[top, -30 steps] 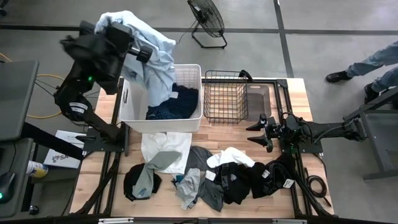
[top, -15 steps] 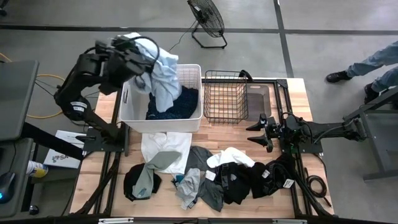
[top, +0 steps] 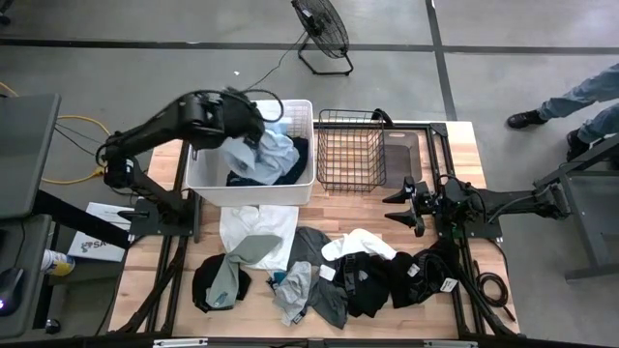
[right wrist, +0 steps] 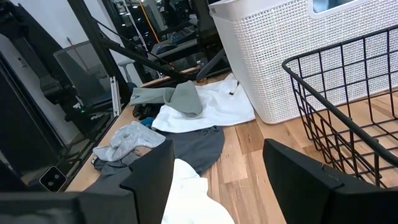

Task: Pick & Place Cloths
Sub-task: Put the light blue shirt into the white laundry organizer

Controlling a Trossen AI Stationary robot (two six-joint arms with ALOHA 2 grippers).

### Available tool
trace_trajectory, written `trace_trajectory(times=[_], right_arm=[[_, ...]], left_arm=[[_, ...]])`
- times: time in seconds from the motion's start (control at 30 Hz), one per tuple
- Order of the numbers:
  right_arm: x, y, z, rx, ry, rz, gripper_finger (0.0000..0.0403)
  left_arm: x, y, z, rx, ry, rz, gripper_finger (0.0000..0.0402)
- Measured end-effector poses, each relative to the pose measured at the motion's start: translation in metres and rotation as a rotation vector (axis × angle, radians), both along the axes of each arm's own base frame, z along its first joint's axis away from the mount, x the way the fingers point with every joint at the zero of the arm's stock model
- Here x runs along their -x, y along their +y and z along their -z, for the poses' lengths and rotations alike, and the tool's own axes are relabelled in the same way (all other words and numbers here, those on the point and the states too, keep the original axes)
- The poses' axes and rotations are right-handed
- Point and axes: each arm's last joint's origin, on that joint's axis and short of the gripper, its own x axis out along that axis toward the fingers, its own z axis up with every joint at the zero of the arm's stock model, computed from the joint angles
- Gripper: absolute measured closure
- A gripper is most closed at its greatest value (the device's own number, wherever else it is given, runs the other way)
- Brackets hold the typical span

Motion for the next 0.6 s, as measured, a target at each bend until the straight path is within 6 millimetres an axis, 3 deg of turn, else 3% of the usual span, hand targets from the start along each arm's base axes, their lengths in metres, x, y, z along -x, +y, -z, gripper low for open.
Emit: trace_trajectory(times=[0.27, 0.6], right_arm=[[0.000, 0.000, 0.000, 0.000, 0.001, 0.000, 0.0165], [0.000, 0.000, 0.000, 0.000, 0.000, 0.000, 0.0165]], left_arm=[[-0.009, 0.017, 0.052, 0.253, 0.092, -0.003, 0.0397], [-0.014, 0.058, 0.094, 0.498, -0.037, 0.043, 0.0397]])
